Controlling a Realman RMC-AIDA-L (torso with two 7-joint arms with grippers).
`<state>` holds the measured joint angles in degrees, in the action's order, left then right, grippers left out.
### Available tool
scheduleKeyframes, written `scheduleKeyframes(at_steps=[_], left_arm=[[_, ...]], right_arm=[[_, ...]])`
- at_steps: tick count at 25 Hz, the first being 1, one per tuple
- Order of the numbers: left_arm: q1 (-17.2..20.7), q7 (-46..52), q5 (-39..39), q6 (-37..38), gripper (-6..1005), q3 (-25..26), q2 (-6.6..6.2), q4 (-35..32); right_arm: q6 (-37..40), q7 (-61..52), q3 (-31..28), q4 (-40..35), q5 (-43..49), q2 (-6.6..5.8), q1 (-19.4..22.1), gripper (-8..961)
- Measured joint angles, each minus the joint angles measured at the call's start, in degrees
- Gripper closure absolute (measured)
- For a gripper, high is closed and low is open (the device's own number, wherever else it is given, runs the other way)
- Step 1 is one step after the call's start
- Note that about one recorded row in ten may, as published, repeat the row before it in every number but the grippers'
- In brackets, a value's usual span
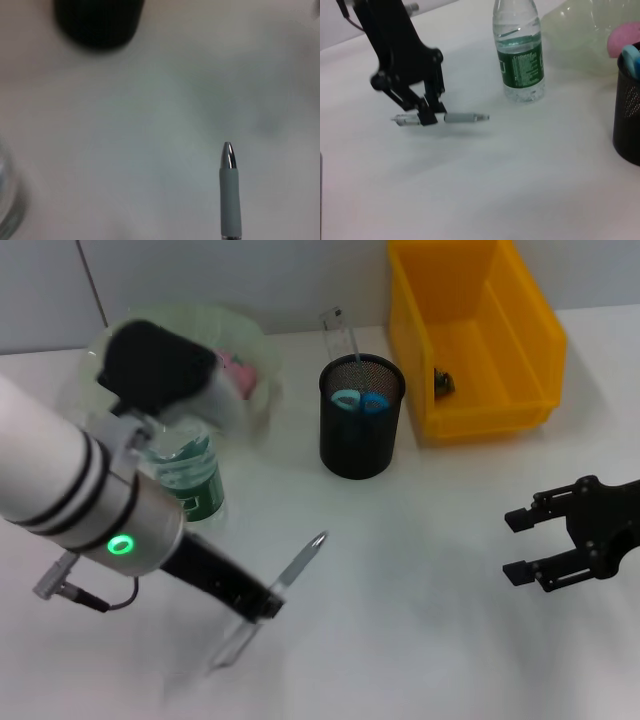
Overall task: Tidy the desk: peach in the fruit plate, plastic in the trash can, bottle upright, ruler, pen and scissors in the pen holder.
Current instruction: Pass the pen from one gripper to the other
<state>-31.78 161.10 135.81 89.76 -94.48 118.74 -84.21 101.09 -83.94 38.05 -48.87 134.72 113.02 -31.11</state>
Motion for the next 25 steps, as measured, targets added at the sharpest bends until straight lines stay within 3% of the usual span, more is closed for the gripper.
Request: scheduleKeyframes(at_steps=[3, 4, 5, 8, 12, 20, 25], left_arm=[[1.6, -2.4, -5.0, -0.8, 861, 3.0, -0.01, -0.4], [3.6, -6.4, -13.0, -2.0, 861, 7.0, 0.0, 1.0], [3.6, -6.4, -13.0, -2.0, 861, 7.0, 0.0, 1.0], [5.8, -15.3, -26.7, -3.0, 861, 12.5, -0.08, 7.1], [6.2, -22.2, -34.0, -2.6, 860, 16.3, -0.22, 14.7], [2.6, -25.2, -37.4, 1.9, 860, 24.5, -0.45, 26.8], [0.9, -21.1, -37.7, 5.1, 859, 28.3, -0.43, 29.8]], right_arm=[[0.0, 0.0, -0.4, 0.0, 0.0, 0.0, 0.2, 227], [-0.2, 0.0, -0.5, 0.0, 0.0, 0.0, 0.2, 227], [-0.2, 0.0, -0.5, 0.0, 0.0, 0.0, 0.2, 227], [-0.4, 0.0, -0.6, 0.1, -0.1, 0.08, 0.3, 227], [-0.8, 0.2, -1.2, 0.5, -0.5, 0.4, 0.3, 227], [-2.6, 1.8, -1.6, 0.4, -2.6, 1.46, 0.4, 227], [-2.9, 5.9, -1.7, 0.3, -6.6, 1.91, 1.5, 228]])
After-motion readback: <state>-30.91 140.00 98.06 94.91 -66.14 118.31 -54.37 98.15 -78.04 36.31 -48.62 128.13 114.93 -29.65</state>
